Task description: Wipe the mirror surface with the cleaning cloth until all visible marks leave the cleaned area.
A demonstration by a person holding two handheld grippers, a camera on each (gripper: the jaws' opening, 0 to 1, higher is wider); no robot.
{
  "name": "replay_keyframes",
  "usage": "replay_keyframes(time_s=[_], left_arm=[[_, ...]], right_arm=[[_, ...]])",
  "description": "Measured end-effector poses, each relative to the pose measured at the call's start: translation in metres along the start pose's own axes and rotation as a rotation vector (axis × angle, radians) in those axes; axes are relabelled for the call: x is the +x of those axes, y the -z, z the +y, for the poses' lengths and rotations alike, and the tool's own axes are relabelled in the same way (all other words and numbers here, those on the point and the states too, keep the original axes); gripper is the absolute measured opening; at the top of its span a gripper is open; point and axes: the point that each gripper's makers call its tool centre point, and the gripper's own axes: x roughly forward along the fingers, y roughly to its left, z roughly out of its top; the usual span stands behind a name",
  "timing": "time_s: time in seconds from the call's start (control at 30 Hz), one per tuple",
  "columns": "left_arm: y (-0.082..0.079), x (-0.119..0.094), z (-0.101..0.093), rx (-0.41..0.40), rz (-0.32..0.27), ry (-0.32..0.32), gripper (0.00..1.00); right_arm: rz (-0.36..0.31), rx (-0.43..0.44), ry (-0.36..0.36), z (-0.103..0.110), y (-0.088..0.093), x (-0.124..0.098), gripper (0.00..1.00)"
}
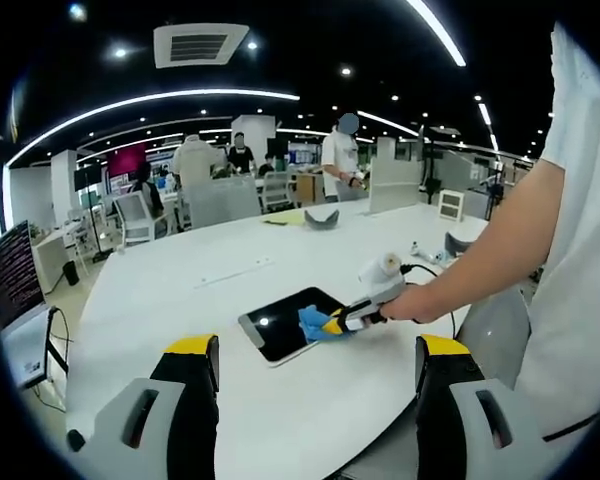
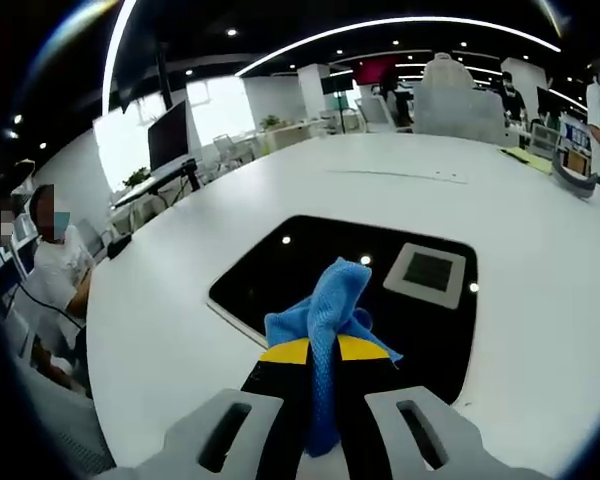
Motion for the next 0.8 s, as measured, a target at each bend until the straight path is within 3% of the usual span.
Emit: replay_keyframes(time_s=[0.43, 0.8], left_arm=[[0.001, -0.003, 0.008, -0.003, 0.001, 0.005, 0.81], [0.001, -0.003, 0.015, -0.004, 0.002, 0.016, 0.81]], right_arm=[[-0.002, 0.032, -0.012, 0.018, -0.005, 0.011, 0.03], [-0.007, 0.055, 0.007, 0.018, -0.009, 0.016, 0.03]])
